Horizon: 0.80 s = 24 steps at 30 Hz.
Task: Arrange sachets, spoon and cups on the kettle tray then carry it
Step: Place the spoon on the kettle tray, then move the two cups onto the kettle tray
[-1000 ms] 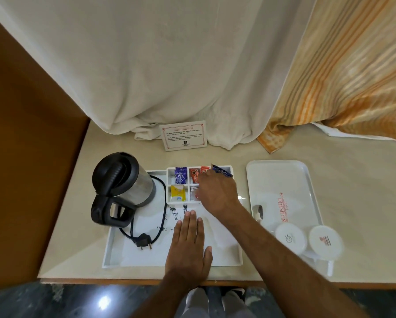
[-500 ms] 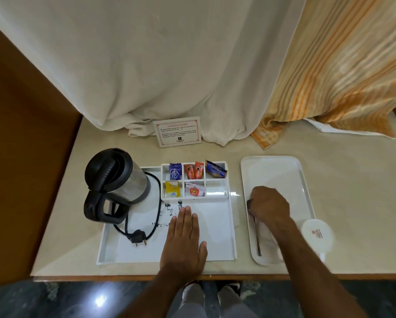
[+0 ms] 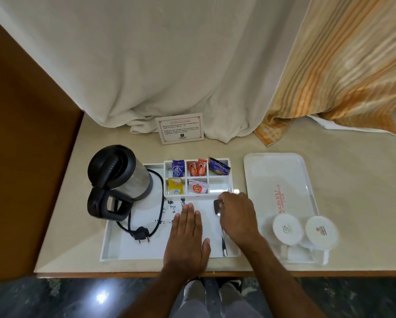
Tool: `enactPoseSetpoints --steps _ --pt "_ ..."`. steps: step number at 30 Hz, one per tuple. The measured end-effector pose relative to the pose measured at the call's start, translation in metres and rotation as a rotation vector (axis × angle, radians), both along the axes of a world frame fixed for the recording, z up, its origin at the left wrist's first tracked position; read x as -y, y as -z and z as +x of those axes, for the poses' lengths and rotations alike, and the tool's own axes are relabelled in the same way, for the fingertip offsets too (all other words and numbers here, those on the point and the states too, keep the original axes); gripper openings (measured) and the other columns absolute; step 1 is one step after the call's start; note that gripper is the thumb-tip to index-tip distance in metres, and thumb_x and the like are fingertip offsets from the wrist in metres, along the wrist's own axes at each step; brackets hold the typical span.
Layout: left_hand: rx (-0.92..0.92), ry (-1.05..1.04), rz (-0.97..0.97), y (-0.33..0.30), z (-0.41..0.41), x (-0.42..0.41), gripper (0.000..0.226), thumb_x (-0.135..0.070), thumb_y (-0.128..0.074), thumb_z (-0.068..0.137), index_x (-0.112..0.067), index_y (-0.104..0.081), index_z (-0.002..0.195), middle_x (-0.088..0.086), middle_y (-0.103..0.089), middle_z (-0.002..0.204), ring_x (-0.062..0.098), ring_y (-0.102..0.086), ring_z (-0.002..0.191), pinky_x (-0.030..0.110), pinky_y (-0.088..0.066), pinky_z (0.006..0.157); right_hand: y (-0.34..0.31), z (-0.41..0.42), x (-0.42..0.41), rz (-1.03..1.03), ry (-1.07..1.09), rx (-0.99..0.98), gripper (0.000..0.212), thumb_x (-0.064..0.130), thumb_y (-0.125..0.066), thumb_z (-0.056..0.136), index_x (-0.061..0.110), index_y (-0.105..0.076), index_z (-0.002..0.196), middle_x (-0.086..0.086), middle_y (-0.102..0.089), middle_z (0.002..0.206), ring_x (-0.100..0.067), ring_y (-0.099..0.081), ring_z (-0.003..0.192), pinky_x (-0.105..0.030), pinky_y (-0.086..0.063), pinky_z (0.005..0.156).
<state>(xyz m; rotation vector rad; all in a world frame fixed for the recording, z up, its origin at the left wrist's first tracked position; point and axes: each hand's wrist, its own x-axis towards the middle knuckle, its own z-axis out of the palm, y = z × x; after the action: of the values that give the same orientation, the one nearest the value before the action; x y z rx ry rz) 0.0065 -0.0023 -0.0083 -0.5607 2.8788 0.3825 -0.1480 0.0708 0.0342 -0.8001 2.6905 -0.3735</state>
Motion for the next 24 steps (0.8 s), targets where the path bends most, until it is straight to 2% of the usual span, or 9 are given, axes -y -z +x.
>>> enactPoseSetpoints --steps 4,7,11,14,16,18,21,23,24 --pt "0.022 0.003 -0.008 0.0 0.001 0.0 0.077 -0.049 -0.027 0.095 -0.003 -0.006 0.153 0.022 0.001 0.161 0.036 0.007 0.149 0.055 -0.011 0.119 0.004 0.015 -0.005 -0.064 0.137 -0.019 0.035 0.029 -0.078 0.075 0.023 -0.063 0.106 0.0 -0.071 0.1 -0.02 -0.063 0.09 -0.03 -0.052 0.08" --pt "0.046 -0.007 -0.014 -0.001 0.001 -0.001 0.077 -0.05 -0.025 0.095 -0.005 -0.003 0.153 0.02 0.005 0.161 0.035 0.01 0.148 0.054 -0.008 0.12 -0.017 0.024 -0.007 -0.257 0.295 -0.025 0.03 0.034 -0.066 0.086 0.02 -0.061 0.112 -0.001 -0.069 0.109 -0.02 -0.063 0.099 -0.031 -0.05 0.085" --pt "0.055 0.007 -0.043 -0.011 -0.005 -0.004 0.076 -0.048 -0.024 0.095 -0.003 0.003 0.15 0.022 0.017 0.157 0.039 0.008 0.148 0.053 0.001 0.12 -0.062 0.021 -0.046 -0.486 0.364 -0.224 0.021 0.025 -0.06 0.089 0.024 -0.056 0.109 0.001 -0.069 0.101 -0.017 -0.062 0.091 -0.027 -0.049 0.075" --pt "-0.133 -0.044 0.013 -0.024 -0.011 -0.018 0.074 -0.042 -0.031 0.093 0.004 -0.016 0.15 0.027 -0.003 0.158 0.045 -0.005 0.147 0.054 0.0 0.116 -0.079 0.002 -0.11 -0.506 0.363 -0.333 0.027 0.018 -0.055 0.084 0.016 -0.058 0.111 -0.006 -0.067 0.105 -0.023 -0.056 0.095 -0.034 -0.045 0.082" --pt "-0.292 -0.036 0.173 -0.036 -0.025 -0.041 0.076 -0.045 -0.035 0.095 0.001 -0.013 0.152 0.023 -0.003 0.161 0.038 0.001 0.149 0.052 0.0 0.119 -0.077 -0.011 -0.157 -0.359 0.387 -0.256 0.048 0.02 -0.056 0.073 0.014 -0.053 0.12 -0.01 -0.059 0.12 -0.029 -0.05 0.108 -0.042 -0.041 0.093" --pt "-0.337 -0.006 0.369 -0.047 -0.051 -0.069 0.086 -0.054 -0.041 0.095 -0.007 -0.001 0.155 0.015 0.001 0.164 0.025 0.004 0.15 0.046 -0.005 0.121 -0.066 -0.023 -0.194 -0.165 0.365 -0.017 0.079 0.024 -0.064 0.067 0.019 -0.032 0.139 -0.01 -0.036 0.145 -0.034 -0.036 0.128 -0.049 -0.034 0.106" --pt "-0.274 -0.027 0.635 -0.062 -0.092 -0.115 0.1 -0.066 -0.059 0.083 -0.027 -0.001 0.154 -0.01 -0.018 0.162 0.002 -0.019 0.143 0.026 -0.023 0.115 -0.047 -0.026 -0.217 -0.009 0.236 0.208 0.11 0.035 -0.077 0.07 0.031 0.0 0.149 -0.002 -0.003 0.161 -0.031 -0.02 0.142 -0.047 -0.03 0.111" --pt "-0.294 -0.059 0.692 -0.066 -0.108 -0.132 0.092 -0.06 -0.071 0.077 -0.037 -0.016 0.146 -0.024 -0.031 0.15 -0.014 -0.03 0.127 0.008 -0.027 0.104 -0.036 -0.026 -0.216 -0.116 0.264 0.197 0.1 0.034 -0.077 0.075 0.031 -0.008 0.148 -0.002 -0.016 0.158 -0.026 -0.031 0.138 -0.042 -0.038 0.106" --pt "-0.317 -0.091 0.687 -0.067 -0.111 -0.135 0.086 -0.052 -0.077 0.076 -0.036 -0.025 0.143 -0.02 -0.04 0.146 -0.01 -0.036 0.123 0.01 -0.032 0.103 -0.034 -0.027 -0.215 -0.193 0.293 0.173 0.093 0.028 -0.077 0.076 0.029 -0.017 0.147 -0.003 -0.027 0.153 -0.024 -0.038 0.133 -0.038 -0.041 0.102"
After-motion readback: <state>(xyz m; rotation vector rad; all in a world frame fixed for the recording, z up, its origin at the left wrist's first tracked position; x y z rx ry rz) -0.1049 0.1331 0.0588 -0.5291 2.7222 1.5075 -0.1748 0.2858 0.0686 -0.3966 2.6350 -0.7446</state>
